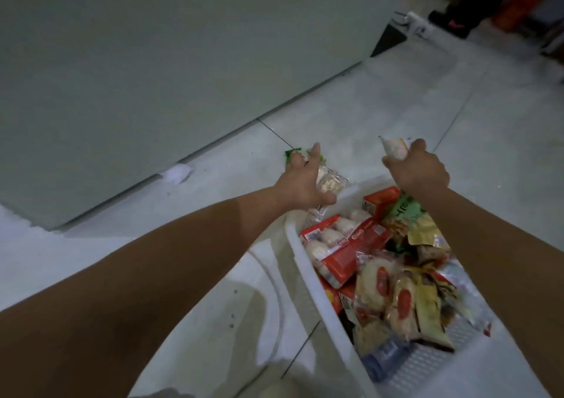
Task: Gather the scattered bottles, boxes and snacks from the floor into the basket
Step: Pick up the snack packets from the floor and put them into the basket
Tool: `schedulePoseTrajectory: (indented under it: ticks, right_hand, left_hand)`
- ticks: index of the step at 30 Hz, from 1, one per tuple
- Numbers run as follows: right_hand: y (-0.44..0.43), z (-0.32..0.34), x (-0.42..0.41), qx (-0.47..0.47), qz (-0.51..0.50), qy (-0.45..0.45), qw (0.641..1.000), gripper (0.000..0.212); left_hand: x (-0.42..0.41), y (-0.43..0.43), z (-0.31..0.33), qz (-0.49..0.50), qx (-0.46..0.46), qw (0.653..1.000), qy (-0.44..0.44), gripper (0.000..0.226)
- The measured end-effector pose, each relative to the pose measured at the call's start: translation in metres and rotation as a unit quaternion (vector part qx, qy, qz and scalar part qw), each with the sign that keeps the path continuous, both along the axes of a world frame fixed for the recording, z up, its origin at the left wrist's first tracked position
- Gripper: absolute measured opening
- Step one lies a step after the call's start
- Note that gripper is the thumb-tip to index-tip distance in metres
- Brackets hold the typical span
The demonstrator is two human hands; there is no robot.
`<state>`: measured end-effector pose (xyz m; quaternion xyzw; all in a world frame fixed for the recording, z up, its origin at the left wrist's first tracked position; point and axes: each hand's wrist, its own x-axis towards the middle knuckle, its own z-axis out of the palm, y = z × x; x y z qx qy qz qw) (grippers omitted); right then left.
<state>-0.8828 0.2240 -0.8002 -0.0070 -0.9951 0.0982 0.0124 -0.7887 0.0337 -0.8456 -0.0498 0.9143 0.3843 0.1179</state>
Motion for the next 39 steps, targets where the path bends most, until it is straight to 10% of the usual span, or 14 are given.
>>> schedulePoseTrajectory:
  ticks: [13, 25, 39]
  right_hand:
    - [0.153, -0.017, 0.055, -0.049, -0.196, -0.168, 0.965, 0.084]
    - [0.11, -0.01, 0.034, 0.044, -0.133, -0.072, 0.988, 0.073]
    - [-0.065, -0.067, -0.046, 0.007, 0.128, -0.109, 0.986, 0.061]
  left_hand:
    - [-0.004, 0.069, -0.016, -0.237, -0.13, 0.96, -0.077, 0.1]
    - [-0.01, 0.033, -0.018, -0.047, -0.223, 0.97, 0.085, 0.068]
    - [0.008, -0.055, -0.083, 0.057, -0.293, 0.954, -0.027, 0.083]
